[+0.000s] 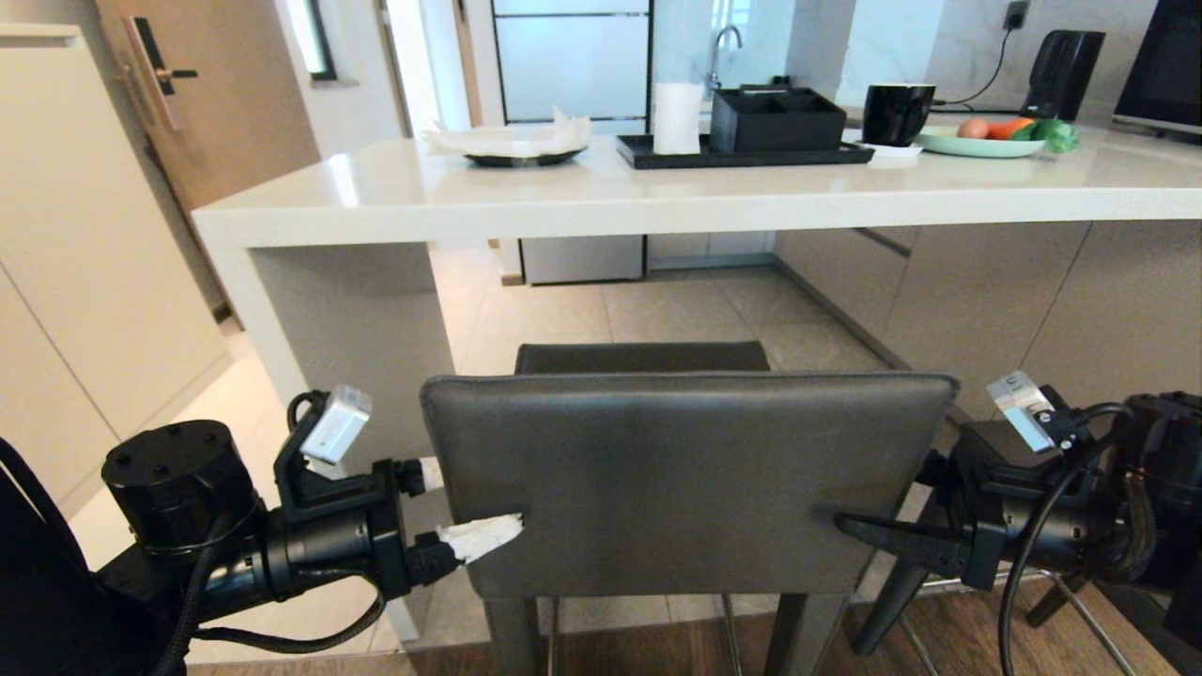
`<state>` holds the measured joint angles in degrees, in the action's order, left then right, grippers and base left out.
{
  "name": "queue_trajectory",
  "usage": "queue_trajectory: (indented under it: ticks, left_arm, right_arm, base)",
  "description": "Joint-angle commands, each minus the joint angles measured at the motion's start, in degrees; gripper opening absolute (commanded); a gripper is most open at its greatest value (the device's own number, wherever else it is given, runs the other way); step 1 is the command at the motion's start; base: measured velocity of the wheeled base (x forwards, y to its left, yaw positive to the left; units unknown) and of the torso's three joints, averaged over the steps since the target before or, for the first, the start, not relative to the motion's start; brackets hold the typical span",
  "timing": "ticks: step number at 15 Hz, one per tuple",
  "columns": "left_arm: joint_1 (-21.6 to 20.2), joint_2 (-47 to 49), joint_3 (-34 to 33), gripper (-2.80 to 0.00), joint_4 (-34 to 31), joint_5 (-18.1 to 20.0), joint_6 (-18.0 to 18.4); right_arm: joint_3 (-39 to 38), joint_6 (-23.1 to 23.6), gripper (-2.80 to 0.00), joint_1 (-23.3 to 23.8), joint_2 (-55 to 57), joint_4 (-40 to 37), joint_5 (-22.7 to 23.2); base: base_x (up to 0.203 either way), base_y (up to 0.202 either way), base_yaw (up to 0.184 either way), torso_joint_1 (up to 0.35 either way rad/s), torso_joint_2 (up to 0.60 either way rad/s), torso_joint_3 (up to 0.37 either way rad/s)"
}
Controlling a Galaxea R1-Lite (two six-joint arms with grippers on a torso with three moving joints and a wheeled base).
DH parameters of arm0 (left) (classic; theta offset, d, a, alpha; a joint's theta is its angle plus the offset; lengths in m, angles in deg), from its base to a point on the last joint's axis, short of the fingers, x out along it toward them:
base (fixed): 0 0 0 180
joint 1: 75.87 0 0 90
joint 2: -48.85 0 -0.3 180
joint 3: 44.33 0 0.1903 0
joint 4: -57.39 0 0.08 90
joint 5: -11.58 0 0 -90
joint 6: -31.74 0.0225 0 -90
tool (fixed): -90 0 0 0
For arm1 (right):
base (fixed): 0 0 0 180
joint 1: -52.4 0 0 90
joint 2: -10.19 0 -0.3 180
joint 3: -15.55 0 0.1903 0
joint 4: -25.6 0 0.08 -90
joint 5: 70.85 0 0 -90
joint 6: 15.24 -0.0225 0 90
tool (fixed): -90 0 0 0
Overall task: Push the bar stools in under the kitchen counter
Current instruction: Pull the gray chair out from under the dining table
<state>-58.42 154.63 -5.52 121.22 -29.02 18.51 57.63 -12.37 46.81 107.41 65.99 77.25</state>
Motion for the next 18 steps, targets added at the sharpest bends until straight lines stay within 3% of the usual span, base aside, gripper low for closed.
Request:
queue_trajectory:
  ticks: [1,18]
  left_arm:
    - [0.1,-0.9,-1.2,0.0,0.5,-0.4,-0.1]
    - [3.4,-5.8,-5.2,0.0,0.5,-4.0,-0.1]
  right_arm:
    - [-0.5,-0.1,0.0,0.0,0.1,1.0,0.3]
    - [-4.8,-0.7,0.0,0.1,-1.7,5.0,-1.9]
  base:
    - [-0.191,0.0,-0.001,0.002,0.01,0.005]
    - [-0.195,0.0,0.0,0.002,0.0,0.002]
